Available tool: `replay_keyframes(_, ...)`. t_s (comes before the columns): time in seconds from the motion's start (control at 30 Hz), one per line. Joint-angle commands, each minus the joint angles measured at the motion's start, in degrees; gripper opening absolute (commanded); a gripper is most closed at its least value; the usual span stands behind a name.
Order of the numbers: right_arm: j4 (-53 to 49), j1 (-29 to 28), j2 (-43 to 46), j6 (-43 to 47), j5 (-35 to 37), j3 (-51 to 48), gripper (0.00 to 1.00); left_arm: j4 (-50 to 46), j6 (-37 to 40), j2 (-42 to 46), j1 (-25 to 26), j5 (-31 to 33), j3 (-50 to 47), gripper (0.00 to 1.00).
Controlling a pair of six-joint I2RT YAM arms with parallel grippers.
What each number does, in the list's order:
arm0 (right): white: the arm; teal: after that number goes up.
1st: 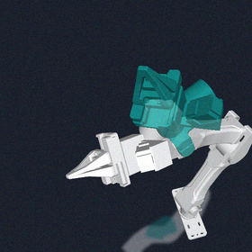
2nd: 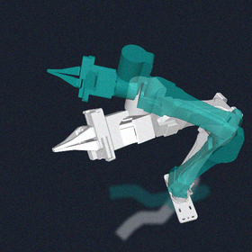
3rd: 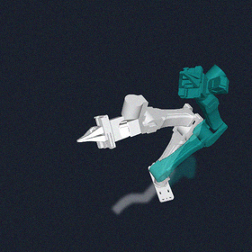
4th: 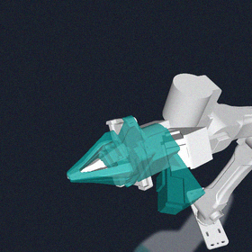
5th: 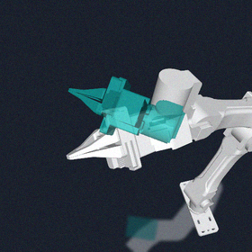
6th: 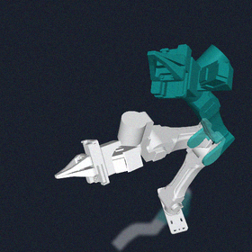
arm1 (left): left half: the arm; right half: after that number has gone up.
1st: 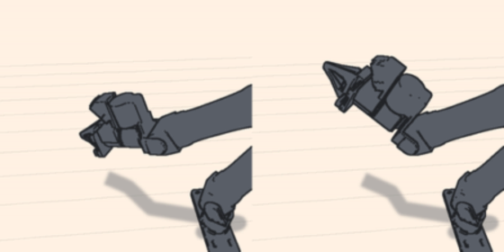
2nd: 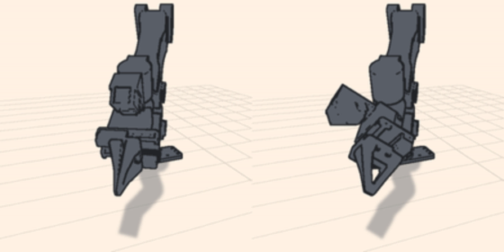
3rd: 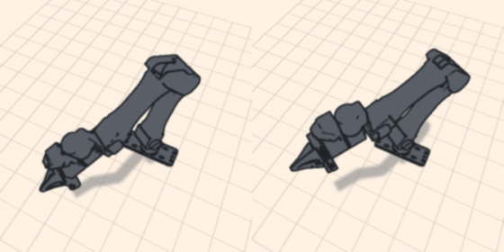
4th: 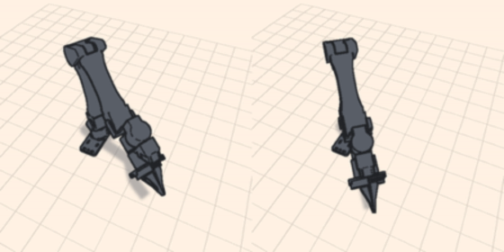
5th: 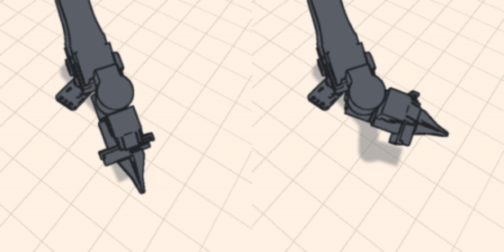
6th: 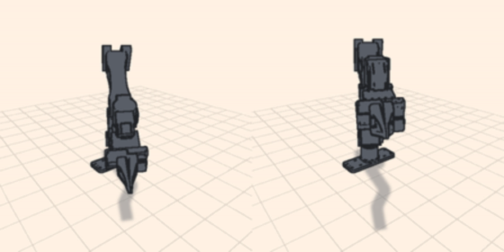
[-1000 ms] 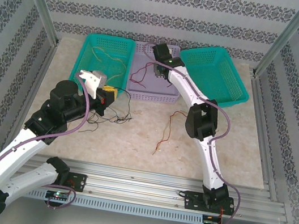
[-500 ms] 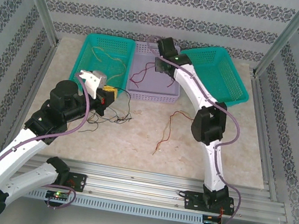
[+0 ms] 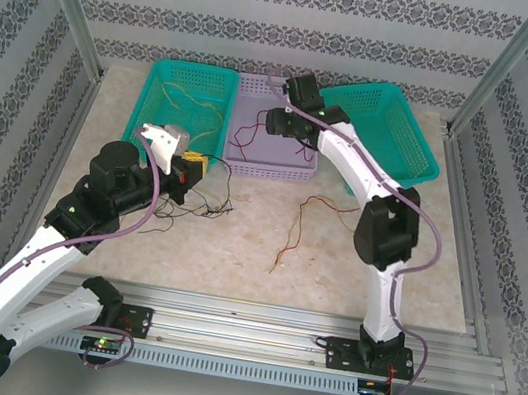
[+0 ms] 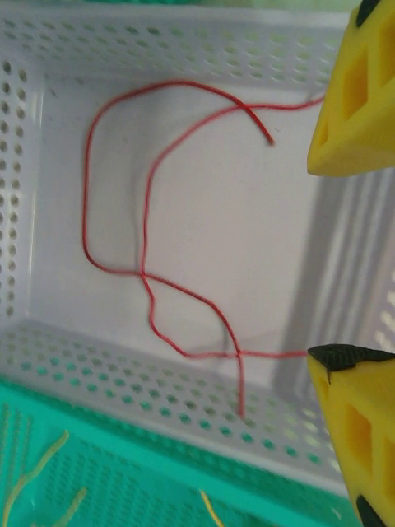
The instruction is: Untangle the cables
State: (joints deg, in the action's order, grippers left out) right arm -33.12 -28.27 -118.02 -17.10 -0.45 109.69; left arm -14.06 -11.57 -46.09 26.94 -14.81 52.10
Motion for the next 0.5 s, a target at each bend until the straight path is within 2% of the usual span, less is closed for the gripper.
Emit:
replay_keyframes(0.0, 12.6, -1.1, 12.8, -1.8, -11.0, -11.6, 0.58, 2.4, 0.7, 0.2, 0.0, -1.0, -0.4, 0.0)
replay_keyframes(0.2, 27.8, -4.2, 28.9, -3.4, -17.9, -36.9, 0.59, 5.9, -3.4, 0.5, 0.0, -5.9, -0.4, 0.0)
replay_keyframes(0.37, 38.1, -6.9, 35.6, -6.6, -22.2, -52.3, 0.61, 11.3, -10.4, 0.5, 0.0, -10.9, 0.6, 0.0)
replay_keyframes(0.47, 45.6, -9.0, 38.0, -8.0, -22.9, -60.5, 0.63, 17.4, -17.5, -0.5, 0.0, -14.6, 0.1, 0.0)
